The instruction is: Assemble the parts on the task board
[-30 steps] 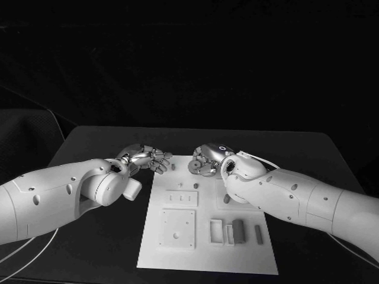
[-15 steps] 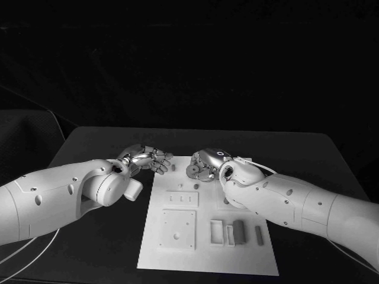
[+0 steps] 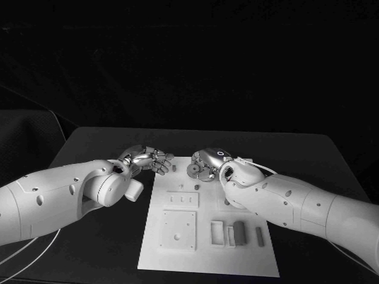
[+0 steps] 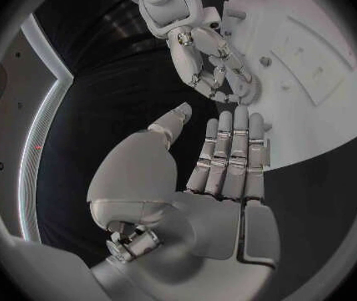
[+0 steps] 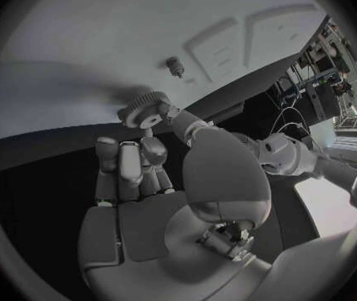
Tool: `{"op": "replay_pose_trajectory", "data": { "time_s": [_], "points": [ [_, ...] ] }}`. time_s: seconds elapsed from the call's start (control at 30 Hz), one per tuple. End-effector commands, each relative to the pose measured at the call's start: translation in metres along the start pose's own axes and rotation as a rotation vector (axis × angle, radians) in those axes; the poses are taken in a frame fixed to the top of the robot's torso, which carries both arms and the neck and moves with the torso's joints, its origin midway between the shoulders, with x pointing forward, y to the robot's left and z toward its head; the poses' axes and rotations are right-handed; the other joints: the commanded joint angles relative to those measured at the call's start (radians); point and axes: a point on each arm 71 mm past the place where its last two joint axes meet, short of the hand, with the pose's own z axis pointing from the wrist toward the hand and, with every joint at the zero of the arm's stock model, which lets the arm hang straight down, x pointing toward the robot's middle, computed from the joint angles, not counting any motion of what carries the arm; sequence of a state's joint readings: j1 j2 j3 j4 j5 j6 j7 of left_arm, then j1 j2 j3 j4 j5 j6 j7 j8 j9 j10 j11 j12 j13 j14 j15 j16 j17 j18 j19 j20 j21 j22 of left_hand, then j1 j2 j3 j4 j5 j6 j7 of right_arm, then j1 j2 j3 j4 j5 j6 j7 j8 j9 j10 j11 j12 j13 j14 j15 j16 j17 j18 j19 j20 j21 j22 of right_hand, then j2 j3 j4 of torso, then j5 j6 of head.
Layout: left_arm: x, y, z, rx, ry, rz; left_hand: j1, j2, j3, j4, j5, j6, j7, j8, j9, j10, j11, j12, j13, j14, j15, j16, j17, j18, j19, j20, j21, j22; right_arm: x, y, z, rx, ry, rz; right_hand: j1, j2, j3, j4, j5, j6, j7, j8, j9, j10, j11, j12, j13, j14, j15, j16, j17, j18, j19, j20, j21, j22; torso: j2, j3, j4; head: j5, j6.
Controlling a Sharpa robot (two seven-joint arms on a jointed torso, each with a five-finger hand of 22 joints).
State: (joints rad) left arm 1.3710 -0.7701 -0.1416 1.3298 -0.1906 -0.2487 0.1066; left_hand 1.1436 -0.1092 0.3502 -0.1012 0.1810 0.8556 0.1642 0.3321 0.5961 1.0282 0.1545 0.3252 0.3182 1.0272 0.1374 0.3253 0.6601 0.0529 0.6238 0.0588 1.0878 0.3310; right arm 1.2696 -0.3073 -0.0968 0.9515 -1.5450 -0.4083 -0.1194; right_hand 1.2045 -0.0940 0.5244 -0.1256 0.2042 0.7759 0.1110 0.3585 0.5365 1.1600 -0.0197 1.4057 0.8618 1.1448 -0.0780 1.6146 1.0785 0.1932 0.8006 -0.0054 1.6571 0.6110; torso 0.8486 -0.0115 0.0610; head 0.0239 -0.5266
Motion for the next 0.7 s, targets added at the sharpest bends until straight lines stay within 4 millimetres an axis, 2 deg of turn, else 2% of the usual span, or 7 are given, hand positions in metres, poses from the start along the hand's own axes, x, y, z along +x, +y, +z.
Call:
{"op": "replay_pose_trajectory", "data": {
  "time_s": [0.03, 0.2, 0.37, 0.7],
  "points": [
    [0.0015, -0.0017, 0.0006, 0.012, 0.004, 0.003, 0.002, 0.006, 0.002, -0.001, 0.003, -0.005, -0.002, -0.005, -0.002, -0.008, -0.001, -0.003, 0.002, -0.006, 0.001, -0.007, 0.000, 0.020, -0.006, -0.001, -0.004, 0.001, -0.0013, 0.0017, 0.0005, -0.017, -0.024, -0.024, -0.002, -0.009, -0.003, -0.002, 0.000, 0.058, 0.051, 0.005, -0.001, 0.006, -0.001, 0.003, -0.001, 0.007, -0.002, 0.006, -0.002, 0.016, 0.006, -0.001, 0.098, 0.001, 0.000, 0.0001, 0.0007, 0.001, 0.000],
    [0.0018, -0.0018, 0.0008, 0.012, 0.004, 0.003, 0.002, 0.006, 0.002, -0.001, 0.003, -0.005, -0.002, -0.005, -0.002, -0.008, -0.001, -0.003, 0.002, -0.006, 0.001, -0.007, 0.000, 0.019, -0.006, -0.001, -0.004, 0.001, -0.0010, 0.0048, 0.0019, -0.024, -0.025, -0.028, -0.001, -0.011, -0.003, -0.003, 0.000, 0.058, 0.051, 0.004, -0.001, 0.007, -0.002, 0.003, -0.002, 0.007, -0.002, 0.006, -0.002, 0.016, 0.007, -0.001, 0.098, 0.001, 0.000, 0.0004, -0.0001, 0.003, 0.000],
    [0.0026, -0.0020, 0.0014, 0.012, 0.008, 0.003, 0.002, 0.006, 0.002, -0.001, 0.003, -0.005, -0.002, -0.005, -0.002, -0.008, -0.001, -0.003, 0.002, -0.006, 0.001, -0.007, 0.000, 0.019, -0.006, -0.001, -0.004, 0.002, 0.0007, 0.0084, 0.0045, -0.025, -0.022, -0.030, -0.001, -0.011, -0.003, -0.003, 0.000, 0.059, 0.051, 0.004, -0.001, 0.007, -0.002, 0.003, -0.002, 0.008, -0.002, 0.006, -0.002, 0.017, 0.007, -0.001, 0.098, 0.001, 0.000, 0.0004, -0.0002, -0.003, -0.001],
    [0.0035, -0.0023, 0.0023, 0.013, 0.009, 0.003, 0.002, 0.006, 0.002, -0.001, 0.003, -0.005, -0.002, -0.005, -0.002, -0.008, -0.001, -0.003, 0.002, -0.006, 0.001, -0.007, 0.000, 0.019, -0.006, -0.001, -0.004, 0.002, 0.0038, 0.0070, 0.0060, -0.014, -0.008, -0.043, 0.000, -0.012, -0.002, -0.004, 0.000, 0.059, 0.051, 0.004, -0.001, 0.007, -0.002, 0.003, -0.002, 0.008, -0.002, 0.006, -0.002, 0.017, 0.007, -0.001, 0.098, 0.001, 0.000, 0.0008, -0.0001, 0.001, 0.000]
  ]
}}
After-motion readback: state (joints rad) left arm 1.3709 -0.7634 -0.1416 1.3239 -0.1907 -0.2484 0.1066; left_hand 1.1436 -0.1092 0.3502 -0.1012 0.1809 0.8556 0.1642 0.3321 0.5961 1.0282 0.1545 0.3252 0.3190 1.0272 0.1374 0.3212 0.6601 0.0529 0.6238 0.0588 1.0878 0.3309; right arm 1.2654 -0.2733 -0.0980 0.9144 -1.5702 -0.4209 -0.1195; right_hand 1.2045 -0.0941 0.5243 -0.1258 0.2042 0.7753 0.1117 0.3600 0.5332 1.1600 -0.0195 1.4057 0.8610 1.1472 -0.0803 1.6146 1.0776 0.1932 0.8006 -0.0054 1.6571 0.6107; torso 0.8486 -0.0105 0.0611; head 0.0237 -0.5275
